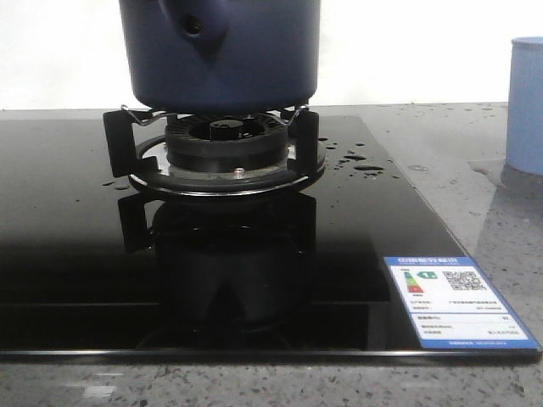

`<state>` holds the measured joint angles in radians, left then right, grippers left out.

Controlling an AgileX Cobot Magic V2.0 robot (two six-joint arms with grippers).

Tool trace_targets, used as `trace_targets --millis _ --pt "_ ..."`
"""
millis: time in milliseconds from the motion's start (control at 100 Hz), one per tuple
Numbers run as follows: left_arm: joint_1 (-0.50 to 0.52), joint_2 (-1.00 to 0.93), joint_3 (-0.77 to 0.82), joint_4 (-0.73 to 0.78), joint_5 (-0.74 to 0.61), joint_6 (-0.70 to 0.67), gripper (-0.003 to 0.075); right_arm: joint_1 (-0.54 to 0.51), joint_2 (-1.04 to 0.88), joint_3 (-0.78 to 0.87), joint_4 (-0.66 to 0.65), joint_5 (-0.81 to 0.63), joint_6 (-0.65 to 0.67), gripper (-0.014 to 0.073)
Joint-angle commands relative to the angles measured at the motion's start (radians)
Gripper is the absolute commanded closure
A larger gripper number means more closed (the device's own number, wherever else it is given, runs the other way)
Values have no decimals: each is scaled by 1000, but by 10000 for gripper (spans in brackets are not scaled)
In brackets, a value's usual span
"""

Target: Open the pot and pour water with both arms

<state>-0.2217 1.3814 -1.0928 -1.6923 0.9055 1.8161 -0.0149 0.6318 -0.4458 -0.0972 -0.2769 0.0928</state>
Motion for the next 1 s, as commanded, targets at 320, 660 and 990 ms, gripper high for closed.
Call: trace_targets --millis 320,660,990 --pt "-54 101 -113 -128 -42 65 470 -3 -233 -26 3 90 3 667" --pt "-58 172 -124 -128 -56 65 470 -3 -233 -26 17 141 3 667" --pt "-78 185 -124 -118 -50 67 470 -3 -233 -26 20 185 3 667"
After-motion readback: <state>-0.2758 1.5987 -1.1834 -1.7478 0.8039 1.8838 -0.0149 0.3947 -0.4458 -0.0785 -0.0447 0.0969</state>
